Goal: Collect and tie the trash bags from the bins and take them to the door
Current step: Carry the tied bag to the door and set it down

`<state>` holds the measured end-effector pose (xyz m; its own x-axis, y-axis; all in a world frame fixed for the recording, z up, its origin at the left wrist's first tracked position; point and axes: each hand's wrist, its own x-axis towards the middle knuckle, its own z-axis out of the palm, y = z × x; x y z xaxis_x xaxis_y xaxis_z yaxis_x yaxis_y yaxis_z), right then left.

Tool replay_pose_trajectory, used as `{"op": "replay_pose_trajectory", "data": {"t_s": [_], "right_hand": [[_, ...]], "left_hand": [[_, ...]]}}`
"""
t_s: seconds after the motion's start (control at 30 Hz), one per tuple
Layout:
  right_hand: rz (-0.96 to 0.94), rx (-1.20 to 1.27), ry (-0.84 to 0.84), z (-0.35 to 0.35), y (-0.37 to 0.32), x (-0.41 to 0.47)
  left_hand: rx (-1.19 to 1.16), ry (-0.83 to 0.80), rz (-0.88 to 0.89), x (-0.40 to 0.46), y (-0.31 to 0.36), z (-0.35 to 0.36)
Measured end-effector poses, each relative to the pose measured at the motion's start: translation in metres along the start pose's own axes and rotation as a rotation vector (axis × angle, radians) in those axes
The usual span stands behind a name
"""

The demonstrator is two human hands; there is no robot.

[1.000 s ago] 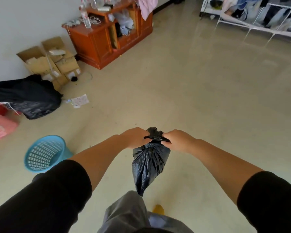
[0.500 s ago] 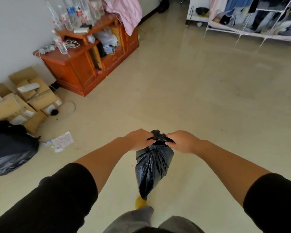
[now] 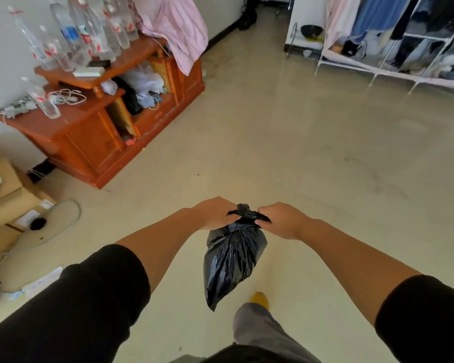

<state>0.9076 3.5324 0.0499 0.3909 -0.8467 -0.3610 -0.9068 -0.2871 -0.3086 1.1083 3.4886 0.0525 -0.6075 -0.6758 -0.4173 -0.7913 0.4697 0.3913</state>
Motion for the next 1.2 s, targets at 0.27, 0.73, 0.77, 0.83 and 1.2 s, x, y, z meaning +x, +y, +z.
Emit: {"op": "replay_pose_trajectory", "data": {"t_s": [0.27,0.73,0.77,0.83,1.2], "right_hand": [[-0.001,-0.069,-0.044,-0.125,0.124,0.149],[0.071,-0.002,0.098,-0.314,0.265,0.465],[0.073,0.005,0.103,-0.328,0.275,0.485],[0.069,0.011,0.092,-0.351,0.299,0.523],[0.008,-0.024,0.020,-0.488,0.476,0.725]], "left_hand": [[-0.031,0.014,-0.005,0.179,-0.034,-0.120],[0.078,-0.024,0.096,0.479,-0.196,-0.368],[0.093,-0.024,0.094,0.499,-0.205,-0.383],[0.117,-0.037,0.090,0.540,-0.219,-0.410],[0.109,-0.003,-0.014,0.786,-0.267,-0.545]]}}
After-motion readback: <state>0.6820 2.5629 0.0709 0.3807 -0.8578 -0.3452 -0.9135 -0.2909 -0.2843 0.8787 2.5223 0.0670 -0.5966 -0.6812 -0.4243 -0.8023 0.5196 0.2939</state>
